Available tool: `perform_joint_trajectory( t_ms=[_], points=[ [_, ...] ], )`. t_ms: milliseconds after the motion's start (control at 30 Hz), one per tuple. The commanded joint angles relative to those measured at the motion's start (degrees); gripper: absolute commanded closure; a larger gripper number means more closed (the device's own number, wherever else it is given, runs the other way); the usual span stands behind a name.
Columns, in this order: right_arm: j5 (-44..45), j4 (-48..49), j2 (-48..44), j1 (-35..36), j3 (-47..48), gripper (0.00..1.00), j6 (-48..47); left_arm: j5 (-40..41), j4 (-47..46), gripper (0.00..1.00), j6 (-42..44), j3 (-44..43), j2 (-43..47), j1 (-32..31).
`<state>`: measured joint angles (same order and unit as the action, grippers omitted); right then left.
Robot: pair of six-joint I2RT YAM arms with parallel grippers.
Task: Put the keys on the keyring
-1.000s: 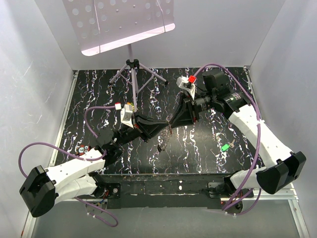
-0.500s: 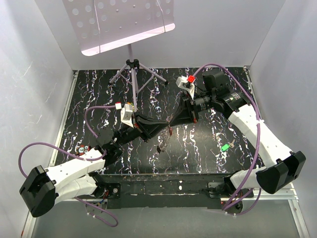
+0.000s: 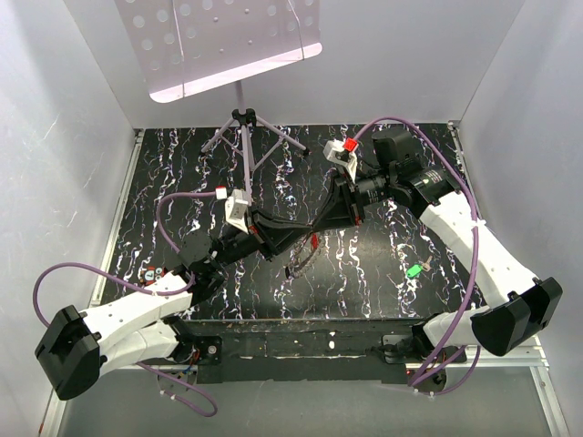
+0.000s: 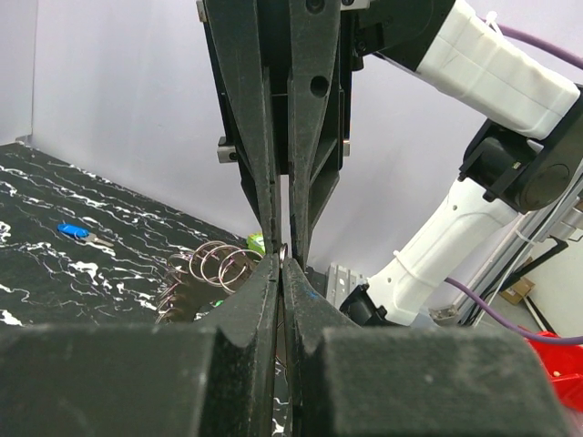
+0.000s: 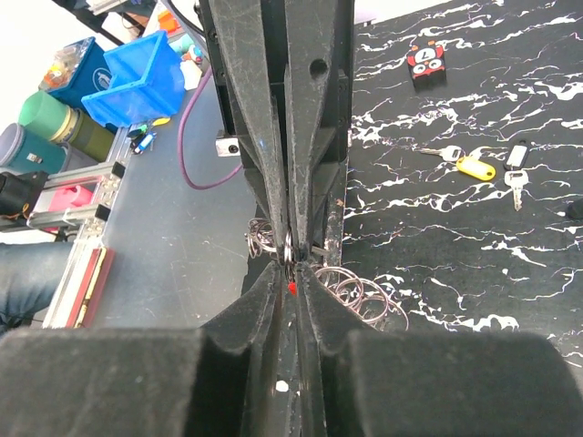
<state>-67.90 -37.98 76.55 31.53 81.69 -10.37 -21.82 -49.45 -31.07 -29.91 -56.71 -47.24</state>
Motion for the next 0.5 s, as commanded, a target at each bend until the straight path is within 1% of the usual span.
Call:
perform_joint_trajectory(
  t_ms=[0,467],
  points=[
    [-1.54,1.94,0.00,0.37,0.58,0.82,1.32,0.20,0.50,1.00,0.75,-1.99,0.98,0.05],
    [0.04,2.29,-0.09,0.99,-1.27,0.80,1.32,0.64,0.14,1.00,1.36,-1.99,1.69,0.05]
  ],
)
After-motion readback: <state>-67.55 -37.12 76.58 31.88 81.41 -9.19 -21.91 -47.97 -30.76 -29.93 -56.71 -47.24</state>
